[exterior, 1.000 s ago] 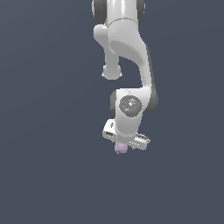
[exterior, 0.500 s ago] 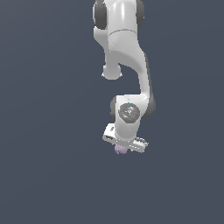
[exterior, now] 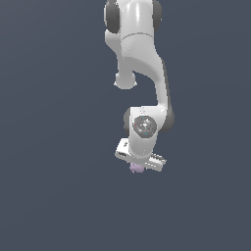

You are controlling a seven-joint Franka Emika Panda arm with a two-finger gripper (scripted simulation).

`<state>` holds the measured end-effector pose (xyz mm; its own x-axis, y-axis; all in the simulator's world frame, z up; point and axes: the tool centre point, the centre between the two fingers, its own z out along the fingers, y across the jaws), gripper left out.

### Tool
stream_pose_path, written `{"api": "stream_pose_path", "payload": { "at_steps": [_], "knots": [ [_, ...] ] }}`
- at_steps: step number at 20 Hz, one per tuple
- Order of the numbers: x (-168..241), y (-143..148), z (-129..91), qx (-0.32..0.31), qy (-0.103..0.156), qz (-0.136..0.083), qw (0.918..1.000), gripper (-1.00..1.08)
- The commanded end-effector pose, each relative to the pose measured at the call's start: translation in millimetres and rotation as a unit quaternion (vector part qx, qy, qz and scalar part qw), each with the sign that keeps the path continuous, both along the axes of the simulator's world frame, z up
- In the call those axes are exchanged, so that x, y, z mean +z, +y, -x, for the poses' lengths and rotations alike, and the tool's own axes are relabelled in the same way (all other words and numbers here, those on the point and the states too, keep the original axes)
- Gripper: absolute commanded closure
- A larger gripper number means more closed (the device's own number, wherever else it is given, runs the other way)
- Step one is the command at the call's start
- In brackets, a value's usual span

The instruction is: Pick up the object and move it to a goal position.

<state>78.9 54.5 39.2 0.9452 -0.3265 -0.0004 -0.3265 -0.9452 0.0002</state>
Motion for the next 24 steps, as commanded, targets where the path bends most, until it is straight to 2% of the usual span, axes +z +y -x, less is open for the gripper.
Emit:
{"api": "stream_pose_path", "payload": {
  "at_steps": [1, 6, 12, 18, 24],
  "knots": [
    [0.2, 0.0, 0.0, 0.000, 0.000, 0.000, 1.0000, 1.08],
    [11.5, -0.5, -5.4, 0.000, -0.011, 0.003, 0.9999, 1.08],
    [56.0, -1.2, -23.4, 0.003, -0.050, 0.017, 0.9986, 1.08],
    [134.2, 0.5, -45.6, 0.006, -0.118, 0.039, 0.9923, 1.08],
    [236.5, 8.5, -57.9, 0.011, -0.202, 0.068, 0.9769, 1.08]
  ]
}}
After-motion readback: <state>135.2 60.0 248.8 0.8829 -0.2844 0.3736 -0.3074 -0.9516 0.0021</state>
